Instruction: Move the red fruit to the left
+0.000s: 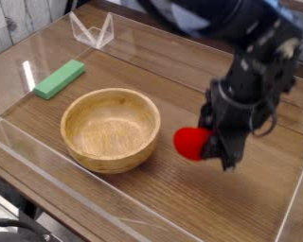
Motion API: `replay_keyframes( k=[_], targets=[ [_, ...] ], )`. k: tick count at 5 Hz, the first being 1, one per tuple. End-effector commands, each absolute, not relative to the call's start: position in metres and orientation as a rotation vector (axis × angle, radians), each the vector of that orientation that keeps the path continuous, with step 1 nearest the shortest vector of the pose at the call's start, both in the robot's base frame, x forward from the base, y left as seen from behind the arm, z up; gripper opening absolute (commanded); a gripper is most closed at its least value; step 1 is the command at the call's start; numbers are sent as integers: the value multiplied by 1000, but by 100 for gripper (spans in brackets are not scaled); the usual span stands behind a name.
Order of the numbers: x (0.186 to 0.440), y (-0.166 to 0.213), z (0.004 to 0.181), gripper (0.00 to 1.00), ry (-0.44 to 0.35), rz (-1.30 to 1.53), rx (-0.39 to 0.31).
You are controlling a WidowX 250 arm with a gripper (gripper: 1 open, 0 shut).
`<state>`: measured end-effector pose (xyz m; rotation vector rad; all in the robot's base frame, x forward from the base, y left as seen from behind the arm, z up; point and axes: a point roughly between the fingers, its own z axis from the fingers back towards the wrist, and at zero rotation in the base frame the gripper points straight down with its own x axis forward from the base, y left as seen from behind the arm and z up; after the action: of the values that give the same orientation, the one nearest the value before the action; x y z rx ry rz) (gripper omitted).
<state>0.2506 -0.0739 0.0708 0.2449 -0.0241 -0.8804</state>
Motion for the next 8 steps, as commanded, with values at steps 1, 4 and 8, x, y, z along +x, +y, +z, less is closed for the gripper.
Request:
replay_keyframes(
  k=[1, 4, 8],
  targets=[
    [290, -62, 104, 0, -131, -805, 313],
    [324, -73, 103, 0, -191, -802, 318],
    [371, -41, 88, 0, -212, -630, 330]
  ],
)
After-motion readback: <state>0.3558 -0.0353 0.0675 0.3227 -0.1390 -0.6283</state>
